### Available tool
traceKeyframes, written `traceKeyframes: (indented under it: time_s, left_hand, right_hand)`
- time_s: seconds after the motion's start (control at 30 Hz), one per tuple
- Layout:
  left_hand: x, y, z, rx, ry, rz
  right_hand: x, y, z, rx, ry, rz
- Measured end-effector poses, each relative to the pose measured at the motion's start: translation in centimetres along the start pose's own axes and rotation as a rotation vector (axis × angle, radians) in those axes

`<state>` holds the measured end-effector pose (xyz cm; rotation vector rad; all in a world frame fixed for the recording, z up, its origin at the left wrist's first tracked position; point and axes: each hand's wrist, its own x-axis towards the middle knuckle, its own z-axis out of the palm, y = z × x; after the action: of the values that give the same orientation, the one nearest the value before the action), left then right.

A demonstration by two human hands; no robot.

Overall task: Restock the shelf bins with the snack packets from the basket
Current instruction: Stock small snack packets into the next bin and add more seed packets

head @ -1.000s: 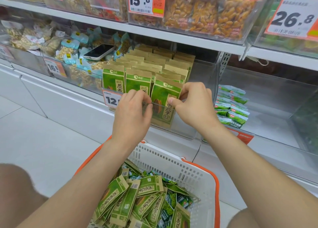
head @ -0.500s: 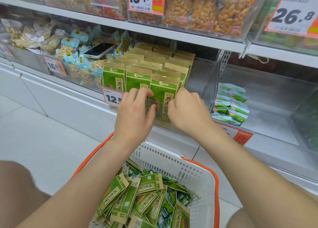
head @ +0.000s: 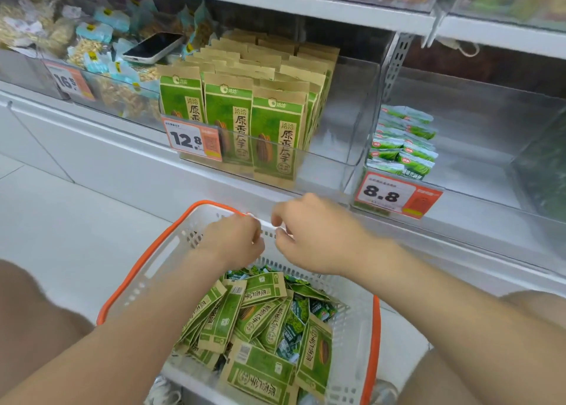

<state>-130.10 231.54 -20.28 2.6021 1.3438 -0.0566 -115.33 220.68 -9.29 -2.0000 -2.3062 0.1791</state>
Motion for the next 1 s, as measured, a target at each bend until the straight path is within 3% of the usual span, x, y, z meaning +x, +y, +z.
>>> traceKeyframes:
  time_s: [0.07,0.17,0.33,0.53,0.73,1.0]
  left_hand:
    - [-0.6,-0.6,2.7,0.116,-0.172,-0.031]
    - [-1.5,-2.4,6.8,0.253,-0.412,-0.061]
    - [-2.7,-4.9,10.5,0.367,-0.705,-0.058]
    - [-1.7,-5.1,9.7,0.453,-0.536,0.017]
    - [0.7,-3.6,6.6,0.333,-0.359,0.133]
    - [0.9,-0.2,-2.1,-0.547,-0.235,0.292]
  right_hand:
    - [-0.4,-0.1,2.2,-0.148,-0.22,-0.03]
    - [-0.7,-0.5,4.2,-0.184,-0.437,-0.042]
    - [0.0,-1.0,5.4,-0.184,-0.551,-0.1]
    - [1.0,-1.0,5.3,-0.209,-0.582,-0.118]
    - [1.5,-0.5,4.5,-0.194,-0.55,-0.062]
    - [0.5,1.9,2.2,0.01,-0.414,0.106]
